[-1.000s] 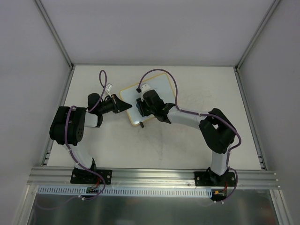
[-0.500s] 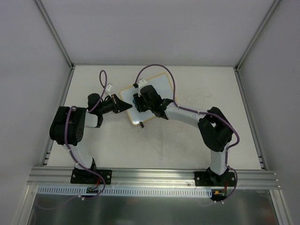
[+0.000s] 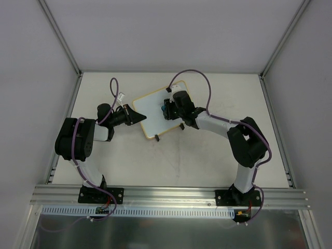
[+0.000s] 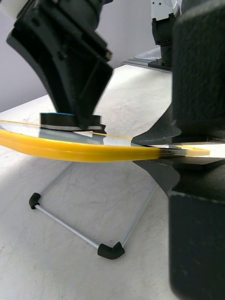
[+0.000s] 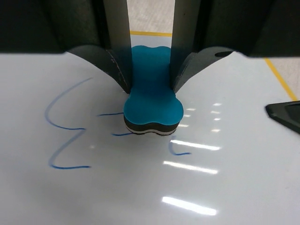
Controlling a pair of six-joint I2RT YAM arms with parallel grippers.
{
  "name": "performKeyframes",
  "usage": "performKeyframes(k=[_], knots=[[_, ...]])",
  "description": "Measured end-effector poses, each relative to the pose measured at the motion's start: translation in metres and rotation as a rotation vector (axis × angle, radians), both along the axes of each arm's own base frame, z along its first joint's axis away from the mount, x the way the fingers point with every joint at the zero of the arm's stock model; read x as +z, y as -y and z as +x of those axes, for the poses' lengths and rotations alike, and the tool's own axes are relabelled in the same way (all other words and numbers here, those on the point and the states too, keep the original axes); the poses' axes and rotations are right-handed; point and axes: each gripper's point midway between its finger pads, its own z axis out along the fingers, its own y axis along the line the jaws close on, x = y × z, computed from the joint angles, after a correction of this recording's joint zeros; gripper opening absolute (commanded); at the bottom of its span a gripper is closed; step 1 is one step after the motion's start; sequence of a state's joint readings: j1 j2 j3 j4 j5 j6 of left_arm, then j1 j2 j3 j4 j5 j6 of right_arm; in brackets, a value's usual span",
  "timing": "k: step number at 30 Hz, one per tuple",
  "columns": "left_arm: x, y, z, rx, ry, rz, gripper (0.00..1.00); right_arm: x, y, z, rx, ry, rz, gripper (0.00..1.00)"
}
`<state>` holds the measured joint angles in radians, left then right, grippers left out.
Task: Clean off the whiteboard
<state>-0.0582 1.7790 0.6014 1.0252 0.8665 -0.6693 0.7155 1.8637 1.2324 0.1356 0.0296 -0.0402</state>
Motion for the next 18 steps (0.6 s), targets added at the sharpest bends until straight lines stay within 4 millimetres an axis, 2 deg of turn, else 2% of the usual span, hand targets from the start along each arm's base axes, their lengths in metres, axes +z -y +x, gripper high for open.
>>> performKeyframes(k=[4,8,18], knots=[[0.0,0.0,0.0,0.0,0.0,-0.001,0.0,-0.003,0.031,0.017,-0.069,-0.012,0.007,0.0],[0.001,0.001,0.0,0.0,-0.001,-0.005,0.0,-0.007,0.054,0.028,-0.126,-0.024,0.01,0.0],[0.002,0.001,0.0,0.0,-0.003,-0.009,0.0,-0.014,0.087,0.041,-0.23,-0.04,0.02,0.0]])
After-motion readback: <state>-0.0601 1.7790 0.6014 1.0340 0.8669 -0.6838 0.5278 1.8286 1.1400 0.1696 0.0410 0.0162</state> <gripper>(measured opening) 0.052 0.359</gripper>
